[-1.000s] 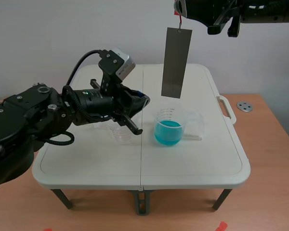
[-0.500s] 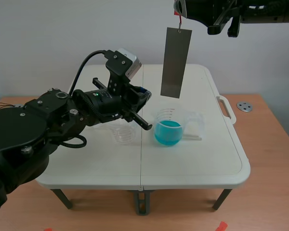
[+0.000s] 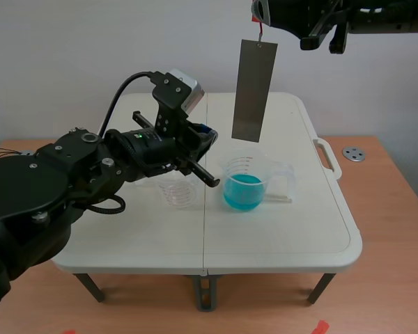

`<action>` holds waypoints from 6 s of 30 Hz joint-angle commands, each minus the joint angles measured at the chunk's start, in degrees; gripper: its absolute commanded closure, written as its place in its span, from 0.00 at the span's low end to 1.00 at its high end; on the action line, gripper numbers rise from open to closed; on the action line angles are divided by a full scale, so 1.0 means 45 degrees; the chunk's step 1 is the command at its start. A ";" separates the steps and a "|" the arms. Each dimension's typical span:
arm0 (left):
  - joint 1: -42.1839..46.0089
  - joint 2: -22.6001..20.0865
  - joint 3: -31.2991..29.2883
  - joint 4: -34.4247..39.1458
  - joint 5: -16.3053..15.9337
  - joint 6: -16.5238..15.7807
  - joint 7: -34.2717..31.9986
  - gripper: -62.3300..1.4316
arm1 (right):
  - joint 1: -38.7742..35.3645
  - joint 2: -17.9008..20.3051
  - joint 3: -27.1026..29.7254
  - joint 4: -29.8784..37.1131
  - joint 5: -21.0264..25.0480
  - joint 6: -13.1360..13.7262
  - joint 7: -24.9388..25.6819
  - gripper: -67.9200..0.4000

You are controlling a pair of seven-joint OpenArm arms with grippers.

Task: Hold the metal plate by the orange handle, dip it into the blue solution, take it out and point at it, then put the plate back in the beaker on the left.
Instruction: 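Point at the plate with the left hand, then lower the plate into the blue solution, then hold the plate still in the solution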

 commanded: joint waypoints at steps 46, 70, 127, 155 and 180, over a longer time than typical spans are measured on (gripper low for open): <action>1.5994 -0.6887 -0.6722 0.5887 -0.3691 0.0505 -0.0690 0.96 | -0.0311 -0.1141 0.0160 -0.2001 -0.2229 0.0083 0.1545 0.98; 1.6568 -0.4658 -0.4702 0.4051 -0.2074 0.0505 -0.0593 0.96 | -0.1156 -0.2380 -0.0097 -0.4299 -0.5105 0.0083 0.4138 0.98; 1.6543 -0.4643 -0.4697 0.4051 -0.2089 0.0505 -0.0597 0.96 | -0.1117 -0.2608 -0.0107 -0.5323 -0.6460 0.0083 0.5280 0.98; 1.6470 -0.4585 -0.4687 0.4056 -0.2089 0.0505 -0.0602 0.96 | -0.1117 -0.2569 -0.0039 -0.5319 -0.6455 0.0083 0.5328 0.98; 1.6470 -0.4590 -0.4629 0.4056 -0.2089 0.0505 -0.0602 0.96 | -0.1156 -0.2254 0.0015 -0.4352 -0.6397 0.0083 0.5804 0.98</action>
